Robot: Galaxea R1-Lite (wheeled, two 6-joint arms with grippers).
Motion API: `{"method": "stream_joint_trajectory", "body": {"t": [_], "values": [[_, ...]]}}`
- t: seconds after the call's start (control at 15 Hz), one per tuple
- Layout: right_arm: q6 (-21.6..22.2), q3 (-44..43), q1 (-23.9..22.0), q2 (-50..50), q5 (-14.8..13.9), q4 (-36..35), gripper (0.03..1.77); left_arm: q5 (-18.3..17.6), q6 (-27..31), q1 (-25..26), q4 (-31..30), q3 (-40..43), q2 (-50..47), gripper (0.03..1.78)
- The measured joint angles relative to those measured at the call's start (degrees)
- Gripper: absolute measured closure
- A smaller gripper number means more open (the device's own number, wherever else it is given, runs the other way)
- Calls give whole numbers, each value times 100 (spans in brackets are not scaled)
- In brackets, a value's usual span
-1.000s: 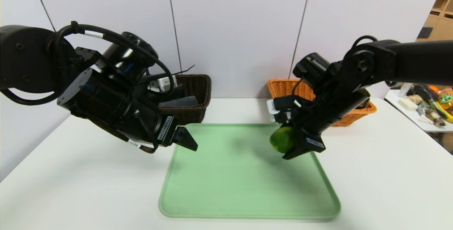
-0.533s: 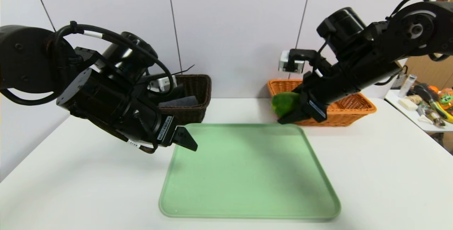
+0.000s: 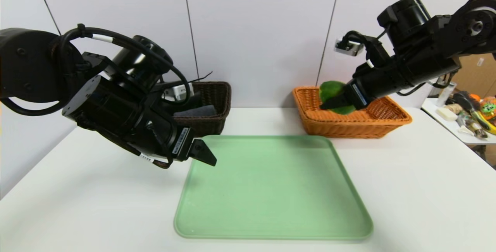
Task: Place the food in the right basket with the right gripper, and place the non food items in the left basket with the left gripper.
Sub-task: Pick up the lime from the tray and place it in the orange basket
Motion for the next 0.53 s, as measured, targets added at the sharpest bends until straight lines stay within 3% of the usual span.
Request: {"method": "stream_joint_trajectory", "body": {"t": [0.2, 0.53], "values": [[645, 9, -267, 260, -579, -513, 74, 0, -5, 2, 0, 4, -16, 12], [1265, -28, -449, 852, -1385, -1130, 74, 9, -5, 0, 0, 9, -27, 12]]}}
